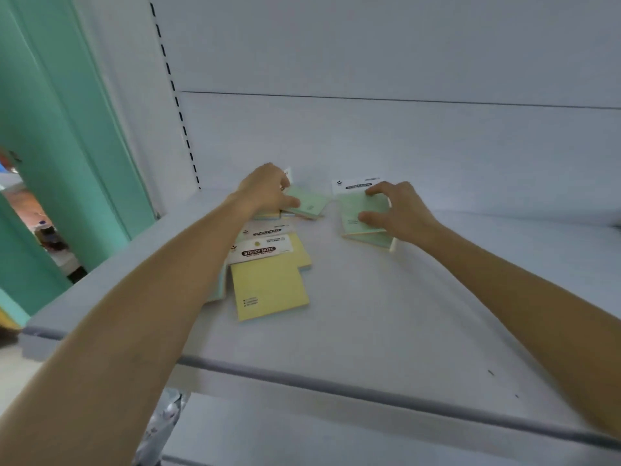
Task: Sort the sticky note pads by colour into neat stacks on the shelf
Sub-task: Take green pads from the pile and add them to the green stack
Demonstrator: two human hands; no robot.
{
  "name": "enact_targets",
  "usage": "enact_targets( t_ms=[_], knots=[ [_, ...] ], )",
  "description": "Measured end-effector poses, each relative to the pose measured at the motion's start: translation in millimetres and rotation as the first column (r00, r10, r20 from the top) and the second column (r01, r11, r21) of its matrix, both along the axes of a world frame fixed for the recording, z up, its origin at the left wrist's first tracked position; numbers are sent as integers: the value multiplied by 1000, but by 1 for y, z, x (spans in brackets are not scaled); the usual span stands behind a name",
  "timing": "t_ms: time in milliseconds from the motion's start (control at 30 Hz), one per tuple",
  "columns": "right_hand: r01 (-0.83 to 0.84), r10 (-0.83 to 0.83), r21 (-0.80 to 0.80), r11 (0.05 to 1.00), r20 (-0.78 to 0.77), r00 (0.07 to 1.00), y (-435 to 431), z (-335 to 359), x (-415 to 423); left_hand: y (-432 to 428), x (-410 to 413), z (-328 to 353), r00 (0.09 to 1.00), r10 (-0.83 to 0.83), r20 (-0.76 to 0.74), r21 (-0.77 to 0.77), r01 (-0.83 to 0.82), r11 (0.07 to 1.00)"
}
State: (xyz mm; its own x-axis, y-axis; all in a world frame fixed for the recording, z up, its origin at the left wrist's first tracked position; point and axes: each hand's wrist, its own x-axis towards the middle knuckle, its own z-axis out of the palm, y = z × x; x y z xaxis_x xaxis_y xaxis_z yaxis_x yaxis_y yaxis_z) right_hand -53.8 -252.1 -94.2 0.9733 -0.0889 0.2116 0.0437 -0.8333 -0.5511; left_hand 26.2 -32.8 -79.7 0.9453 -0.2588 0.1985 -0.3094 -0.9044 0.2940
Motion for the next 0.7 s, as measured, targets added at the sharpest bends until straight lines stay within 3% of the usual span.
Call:
enact_targets(
  t_ms=[133, 233, 400, 533, 633, 700],
  knots=[
    [21, -27, 129, 991, 47, 999, 8, -5, -7, -1, 3, 6, 997, -39, 61, -151, 47, 987],
    [-17, 8, 179, 984, 52, 999, 9, -7, -13, -2, 4, 7, 999, -42, -29, -281, 32, 959],
    [-44, 53, 306, 951, -20, 998, 2, -4, -20, -3, 7, 3, 997, 61, -37, -524, -71, 848],
    [-38, 67, 332, 942, -77, 995, -4, -1, -25, -2, 2, 2, 995, 97, -4, -581, -81, 809],
    [-48, 67, 191, 980, -93, 993, -9, 5, -29, 0, -1, 4, 997, 70, 45, -575, -31, 818],
    [-42, 64, 196, 980, -107, 992, -12, 9, -31, 1, -4, 7, 998, 37, 60, -555, 2, 832]
  ],
)
